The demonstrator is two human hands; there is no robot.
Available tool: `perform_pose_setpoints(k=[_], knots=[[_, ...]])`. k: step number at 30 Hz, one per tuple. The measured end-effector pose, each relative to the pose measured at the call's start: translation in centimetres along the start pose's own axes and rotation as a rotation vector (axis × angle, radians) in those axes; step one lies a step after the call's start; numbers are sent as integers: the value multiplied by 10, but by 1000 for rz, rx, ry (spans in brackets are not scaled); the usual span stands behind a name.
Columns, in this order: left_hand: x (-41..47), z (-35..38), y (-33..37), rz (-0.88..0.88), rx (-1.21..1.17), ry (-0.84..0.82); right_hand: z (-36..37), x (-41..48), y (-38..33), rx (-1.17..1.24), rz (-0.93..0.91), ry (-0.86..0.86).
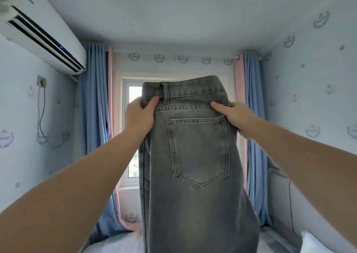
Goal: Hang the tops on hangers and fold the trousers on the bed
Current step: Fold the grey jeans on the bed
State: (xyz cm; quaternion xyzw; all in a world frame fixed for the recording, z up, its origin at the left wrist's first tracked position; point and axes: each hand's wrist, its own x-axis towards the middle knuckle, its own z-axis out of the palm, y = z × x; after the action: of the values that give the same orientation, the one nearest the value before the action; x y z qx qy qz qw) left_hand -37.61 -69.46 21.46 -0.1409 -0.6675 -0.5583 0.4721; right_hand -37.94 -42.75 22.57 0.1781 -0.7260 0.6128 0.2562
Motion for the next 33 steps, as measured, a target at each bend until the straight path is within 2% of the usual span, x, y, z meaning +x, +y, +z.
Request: perform_pose_setpoints(k=[9,18,26,31,33], knots=[[-40,-37,22,-85,26,-24,2,-47,-24,4,75,-64],[-54,-62,-40,-180,55,-30,51,-51,23,35,154,-139],[-73,-88,-174,-298,93,-96,130,-34,150,-13,302,-199],[-80,-103,-298,-411,126,-143,203,-12,257,-93,411,-289],[-77,-106,-373,-473,154,-157,247,7,319,-133,441,-333]])
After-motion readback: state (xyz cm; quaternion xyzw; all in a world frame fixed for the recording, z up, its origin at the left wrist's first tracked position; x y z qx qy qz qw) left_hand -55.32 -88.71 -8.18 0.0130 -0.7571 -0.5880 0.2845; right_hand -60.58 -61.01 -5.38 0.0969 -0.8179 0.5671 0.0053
